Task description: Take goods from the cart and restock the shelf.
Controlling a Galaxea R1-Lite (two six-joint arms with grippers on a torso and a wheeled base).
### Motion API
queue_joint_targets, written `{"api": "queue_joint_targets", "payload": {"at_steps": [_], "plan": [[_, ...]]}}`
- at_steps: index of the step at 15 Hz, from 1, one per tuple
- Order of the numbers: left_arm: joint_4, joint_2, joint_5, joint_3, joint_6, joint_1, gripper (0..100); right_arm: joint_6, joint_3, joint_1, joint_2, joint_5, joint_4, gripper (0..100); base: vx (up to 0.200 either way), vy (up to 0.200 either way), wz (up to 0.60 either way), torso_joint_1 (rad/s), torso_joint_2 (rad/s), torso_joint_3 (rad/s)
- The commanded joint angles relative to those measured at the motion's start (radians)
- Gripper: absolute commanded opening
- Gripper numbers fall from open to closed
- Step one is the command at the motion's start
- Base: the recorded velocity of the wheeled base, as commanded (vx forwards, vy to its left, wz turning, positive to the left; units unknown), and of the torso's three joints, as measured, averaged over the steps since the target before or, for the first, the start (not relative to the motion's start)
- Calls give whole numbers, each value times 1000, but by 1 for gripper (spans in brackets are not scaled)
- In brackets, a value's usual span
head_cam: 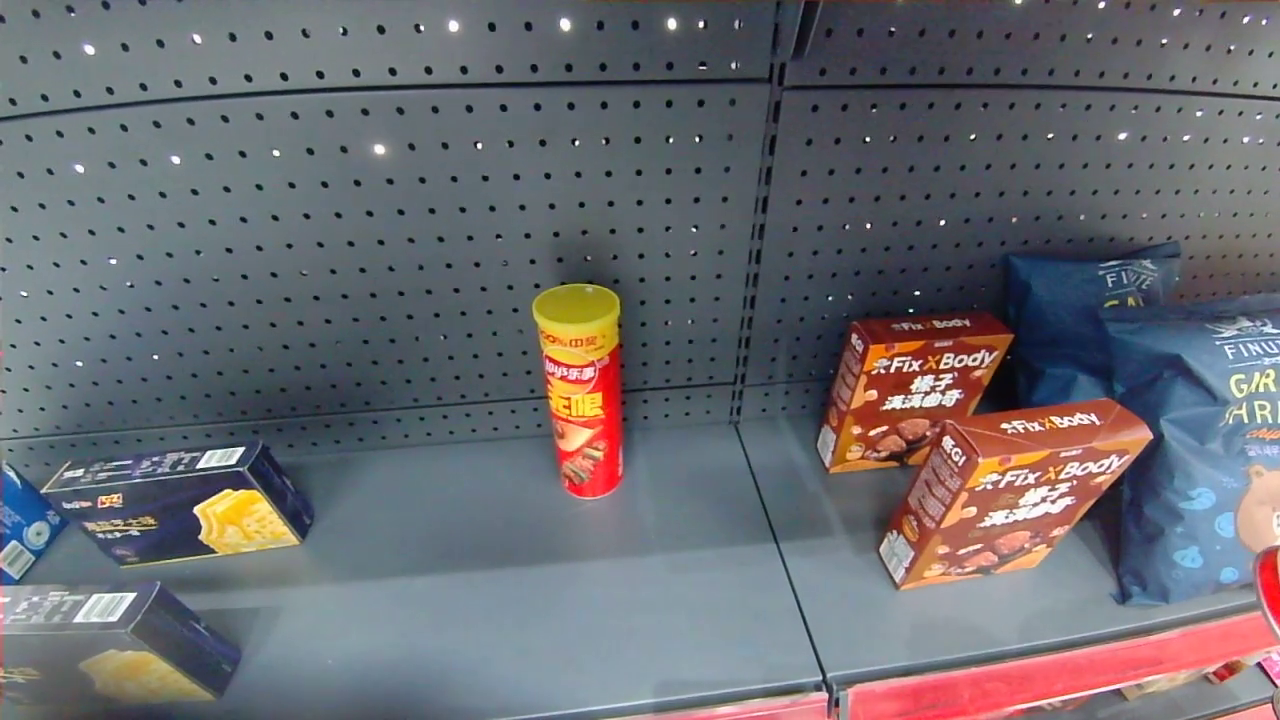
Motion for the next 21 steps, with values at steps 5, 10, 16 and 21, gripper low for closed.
{"api": "queue_joint_targets", "payload": {"at_steps": [5,10,16,21], "plan": [[13,566,-335,-384,11,-46,100,5,-4,-3,21,-1,-3,0,0,0,0,0,0,0],[-96,882,-348,-377,126,-135,100,7,-1,-17,-13,-9,3,0,0,0,0,0,0,0],[-478,1250,-362,-404,127,-130,100,13,29,-21,-65,-30,5,0,0,0,0,0,0,0],[-659,1462,-495,-488,52,-128,100,15,31,-23,-85,-33,6,0,0,0,0,0,0,0]]}}
